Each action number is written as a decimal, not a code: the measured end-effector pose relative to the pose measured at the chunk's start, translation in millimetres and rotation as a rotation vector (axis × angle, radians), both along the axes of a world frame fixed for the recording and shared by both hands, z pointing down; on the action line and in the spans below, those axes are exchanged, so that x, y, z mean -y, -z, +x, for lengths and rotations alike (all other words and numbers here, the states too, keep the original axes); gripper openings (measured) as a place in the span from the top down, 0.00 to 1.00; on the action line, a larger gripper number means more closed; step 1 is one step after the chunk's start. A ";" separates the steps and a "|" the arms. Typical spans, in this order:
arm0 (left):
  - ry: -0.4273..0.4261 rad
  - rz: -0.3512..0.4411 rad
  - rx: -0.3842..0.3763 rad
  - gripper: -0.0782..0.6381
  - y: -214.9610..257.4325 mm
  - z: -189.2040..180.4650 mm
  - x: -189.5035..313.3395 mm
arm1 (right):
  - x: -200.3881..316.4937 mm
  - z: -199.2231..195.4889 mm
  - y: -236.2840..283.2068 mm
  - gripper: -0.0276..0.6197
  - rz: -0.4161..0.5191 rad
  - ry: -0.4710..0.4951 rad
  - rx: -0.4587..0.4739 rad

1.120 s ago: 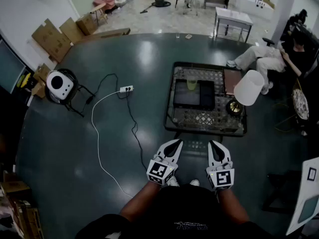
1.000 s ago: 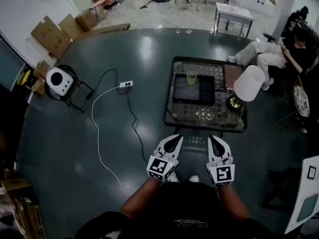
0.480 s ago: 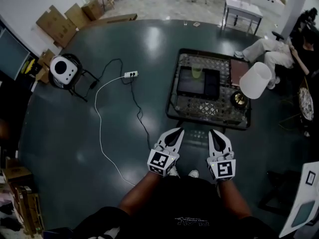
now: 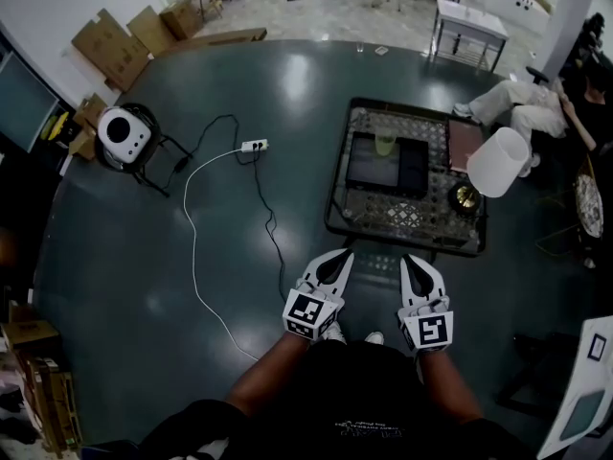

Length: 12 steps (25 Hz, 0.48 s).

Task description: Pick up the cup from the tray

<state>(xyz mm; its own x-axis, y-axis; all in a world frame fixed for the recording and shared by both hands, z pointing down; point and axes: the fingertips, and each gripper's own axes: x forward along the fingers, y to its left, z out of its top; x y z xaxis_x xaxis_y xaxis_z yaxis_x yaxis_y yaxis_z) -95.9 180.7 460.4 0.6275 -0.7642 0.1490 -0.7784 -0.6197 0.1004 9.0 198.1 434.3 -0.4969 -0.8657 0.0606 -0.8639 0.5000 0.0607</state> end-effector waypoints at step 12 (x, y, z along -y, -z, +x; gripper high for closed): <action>-0.044 -0.003 -0.014 0.88 -5.7 -37.1 12.2 | 9.2 -27.6 -7.0 0.96 -0.057 -0.090 -0.016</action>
<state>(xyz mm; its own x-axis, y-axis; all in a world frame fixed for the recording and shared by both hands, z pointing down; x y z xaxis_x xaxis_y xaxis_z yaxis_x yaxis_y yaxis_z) -133.0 168.5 466.1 0.6628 -0.7352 0.1423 -0.7487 -0.6532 0.1127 -18.6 188.9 441.4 -0.4162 -0.9016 0.1178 -0.9044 0.4238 0.0485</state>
